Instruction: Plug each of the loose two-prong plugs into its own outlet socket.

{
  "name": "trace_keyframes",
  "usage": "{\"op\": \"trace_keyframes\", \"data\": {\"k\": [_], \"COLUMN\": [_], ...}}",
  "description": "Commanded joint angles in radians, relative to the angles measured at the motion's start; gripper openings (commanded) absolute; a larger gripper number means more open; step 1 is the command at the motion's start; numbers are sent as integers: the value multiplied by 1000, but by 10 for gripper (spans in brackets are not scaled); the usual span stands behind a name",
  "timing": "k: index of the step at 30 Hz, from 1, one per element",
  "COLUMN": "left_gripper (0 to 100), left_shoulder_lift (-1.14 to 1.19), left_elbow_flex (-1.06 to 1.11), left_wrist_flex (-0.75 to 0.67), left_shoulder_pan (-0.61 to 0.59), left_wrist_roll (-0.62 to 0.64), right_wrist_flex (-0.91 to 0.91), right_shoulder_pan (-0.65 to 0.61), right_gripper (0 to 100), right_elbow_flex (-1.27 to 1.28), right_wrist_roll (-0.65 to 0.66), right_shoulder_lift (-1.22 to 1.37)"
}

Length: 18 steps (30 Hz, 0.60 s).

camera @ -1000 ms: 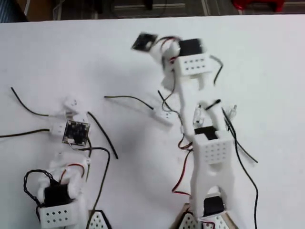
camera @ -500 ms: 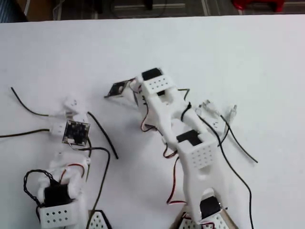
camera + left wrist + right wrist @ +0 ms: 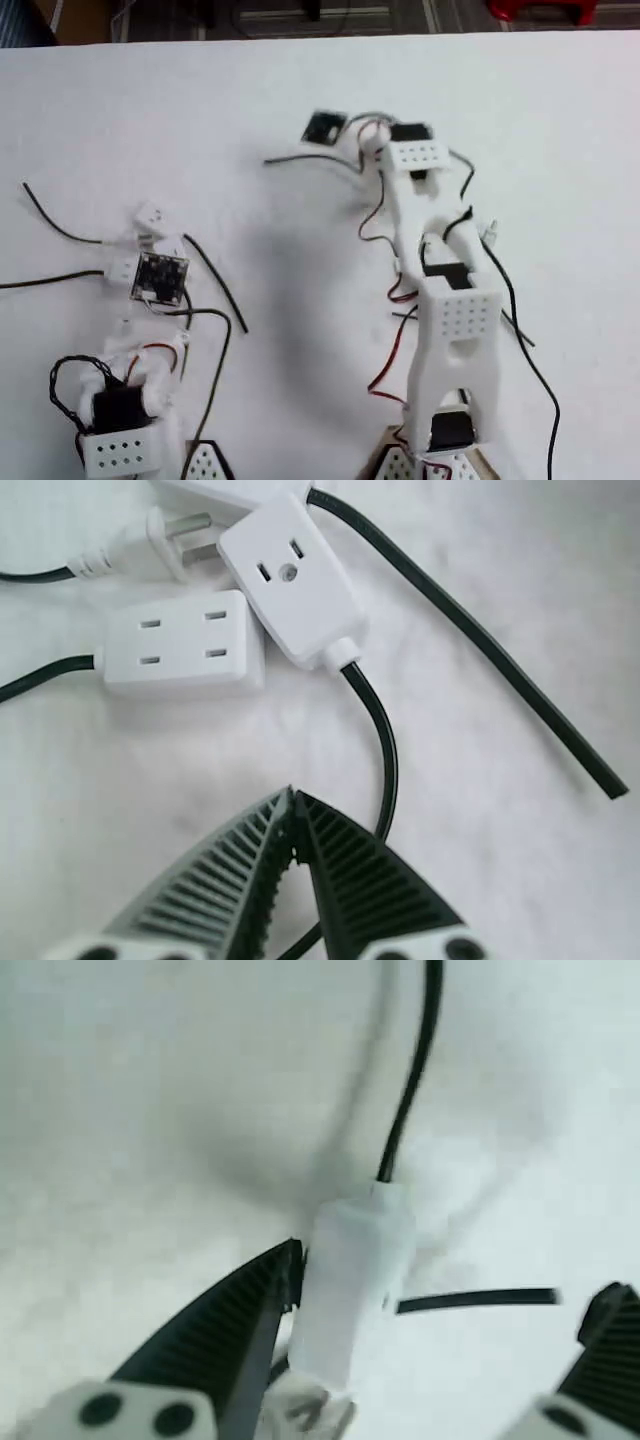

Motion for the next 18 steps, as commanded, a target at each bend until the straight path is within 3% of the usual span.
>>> {"op": "trace_keyframes", "data": {"k": [1, 7, 18], "left_gripper": [24, 24, 24], "left_shoulder_lift": [5, 5, 5], "left_elbow_flex": [-2, -2, -2], "left_wrist_flex": [5, 5, 5], "left_shoulder_pan": [8, 8, 8], "left_wrist_roll": [2, 2, 2], "right_wrist_flex": [12, 70, 346], "right_shoulder_pan": [27, 27, 1], "right_gripper": [423, 423, 423], "right_elbow_flex": [-213, -387, -396], "right_wrist_roll": [11, 11, 15], "right_shoulder_lift": [-64, -61, 31]}}
